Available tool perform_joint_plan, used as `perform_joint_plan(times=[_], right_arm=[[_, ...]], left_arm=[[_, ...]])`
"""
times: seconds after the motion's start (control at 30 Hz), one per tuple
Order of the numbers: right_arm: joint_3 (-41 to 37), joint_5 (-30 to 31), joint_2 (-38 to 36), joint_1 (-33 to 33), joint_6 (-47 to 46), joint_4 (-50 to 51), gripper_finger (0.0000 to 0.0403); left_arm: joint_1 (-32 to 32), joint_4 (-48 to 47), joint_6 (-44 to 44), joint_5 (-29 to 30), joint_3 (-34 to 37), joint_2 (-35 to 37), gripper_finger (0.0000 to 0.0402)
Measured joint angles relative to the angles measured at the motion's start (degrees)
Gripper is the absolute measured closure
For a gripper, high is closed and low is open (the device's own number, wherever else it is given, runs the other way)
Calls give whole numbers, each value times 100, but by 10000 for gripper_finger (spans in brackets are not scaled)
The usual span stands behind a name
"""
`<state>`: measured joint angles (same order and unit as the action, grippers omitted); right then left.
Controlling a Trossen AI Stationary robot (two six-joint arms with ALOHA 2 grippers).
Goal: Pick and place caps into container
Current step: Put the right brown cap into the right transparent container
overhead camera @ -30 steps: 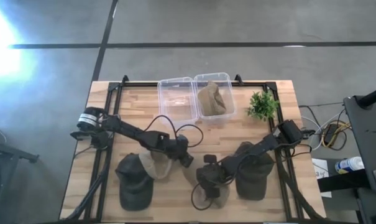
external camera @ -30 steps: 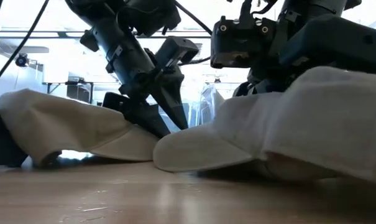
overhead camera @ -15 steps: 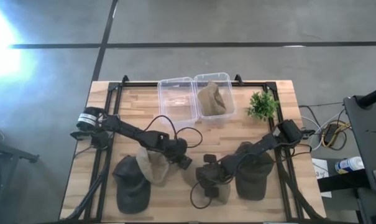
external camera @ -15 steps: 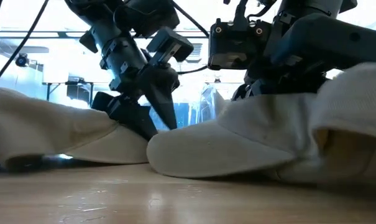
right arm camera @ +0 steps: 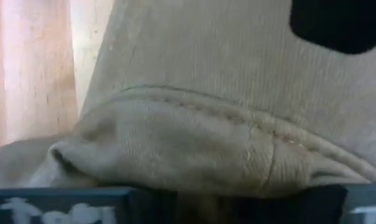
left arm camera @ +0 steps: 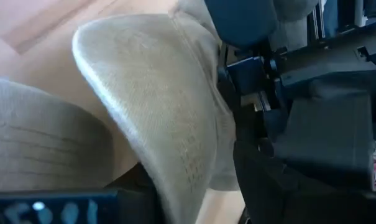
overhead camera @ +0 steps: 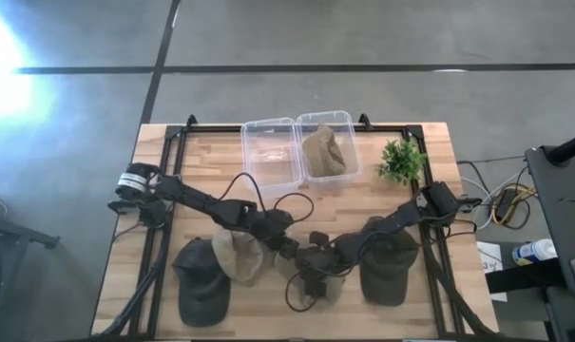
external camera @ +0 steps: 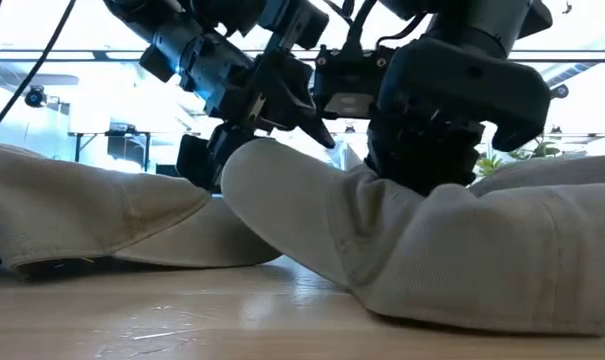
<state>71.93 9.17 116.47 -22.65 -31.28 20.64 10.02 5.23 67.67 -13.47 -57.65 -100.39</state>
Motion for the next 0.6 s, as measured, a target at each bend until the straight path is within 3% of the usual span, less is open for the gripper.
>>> perform_joint_plan(times=[0.17, 0.37, 0.5, 0.6], right_arm=[[4, -7, -193, 2, 12, 141, 282], [-6, 308, -823, 2, 22, 719, 282], [-13, 513, -1474, 2, 23, 1196, 282], [-12, 1023, -2087, -58, -279, 1722, 282]], left_arm=[[11, -108, -48, -103, -12, 72, 277], [9, -303, -263, 35, -27, 154, 385], [7, -332, -276, 162, -29, 275, 390], [4, -185, -231, 404, -15, 528, 394]])
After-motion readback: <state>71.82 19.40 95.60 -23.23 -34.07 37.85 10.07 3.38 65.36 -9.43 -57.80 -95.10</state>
